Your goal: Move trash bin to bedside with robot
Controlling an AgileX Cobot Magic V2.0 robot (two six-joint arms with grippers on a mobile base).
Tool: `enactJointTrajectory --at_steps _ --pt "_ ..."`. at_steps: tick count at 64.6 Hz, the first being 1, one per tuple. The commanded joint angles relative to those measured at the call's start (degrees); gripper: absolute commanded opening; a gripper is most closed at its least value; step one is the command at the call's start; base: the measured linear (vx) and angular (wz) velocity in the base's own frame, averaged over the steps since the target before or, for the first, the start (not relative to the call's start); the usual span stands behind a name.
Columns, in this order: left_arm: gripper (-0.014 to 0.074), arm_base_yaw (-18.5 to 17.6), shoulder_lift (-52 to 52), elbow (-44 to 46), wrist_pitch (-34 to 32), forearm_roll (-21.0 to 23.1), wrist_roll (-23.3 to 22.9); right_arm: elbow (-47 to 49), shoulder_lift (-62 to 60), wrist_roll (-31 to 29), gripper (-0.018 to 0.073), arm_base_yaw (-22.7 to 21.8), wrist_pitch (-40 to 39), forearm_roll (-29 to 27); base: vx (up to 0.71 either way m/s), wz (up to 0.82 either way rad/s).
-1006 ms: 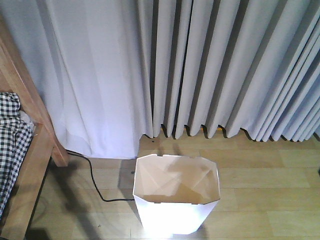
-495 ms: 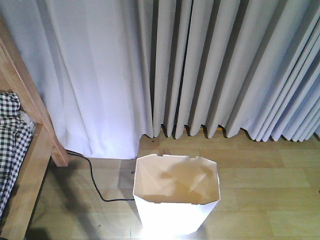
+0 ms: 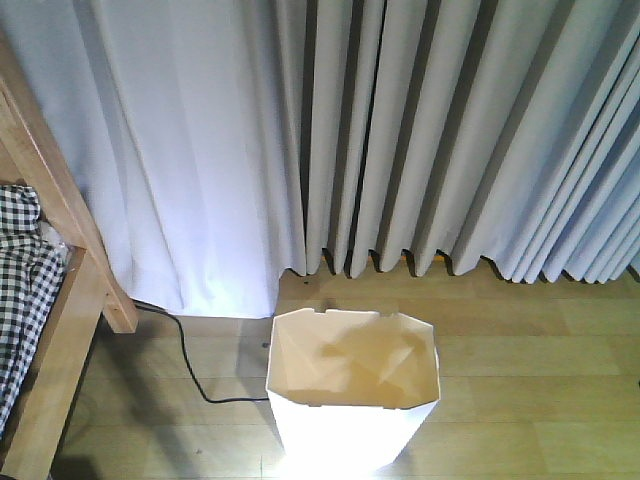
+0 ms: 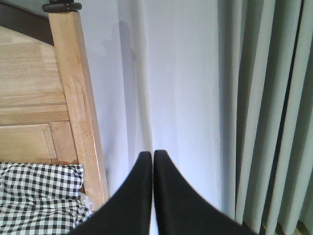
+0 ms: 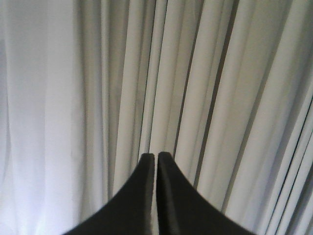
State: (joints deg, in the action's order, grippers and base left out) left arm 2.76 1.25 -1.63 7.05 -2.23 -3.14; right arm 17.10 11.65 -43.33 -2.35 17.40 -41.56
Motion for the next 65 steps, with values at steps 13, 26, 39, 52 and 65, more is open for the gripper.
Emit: enactJointTrajectory --at_steps 13,26,39,52,65 --pt "-0.0006 -0.1 0.3 1.2 -4.1 0.3 -0.3 -4.9 -5.1 15.3 -0.0009 -0.1 -8.7 19.2 0.00 0.00" --pt "-0.0006 -0.1 0.3 1.2 -4.1 0.3 -0.3 -13.0 -11.6 39.6 -0.0009 -0.1 -11.3 41.6 0.00 0.00" --pt "-0.0006 -0.1 0.3 1.2 -4.1 0.3 -0.3 -17.8 -12.1 43.3 -0.0009 1.6 -13.9 41.0 0.00 0.00" --pt "-0.0006 -0.1 0.3 1.2 -4.1 0.3 -0.3 -19.9 -12.1 42.9 -0.0009 5.0 -16.9 40.8 0.00 0.00" --pt "-0.0006 -0.1 0.3 1.2 -4.1 0.3 -0.3 -19.9 -13.1 43.7 -0.0009 2.4 -16.9 41.0 0.00 0.00"
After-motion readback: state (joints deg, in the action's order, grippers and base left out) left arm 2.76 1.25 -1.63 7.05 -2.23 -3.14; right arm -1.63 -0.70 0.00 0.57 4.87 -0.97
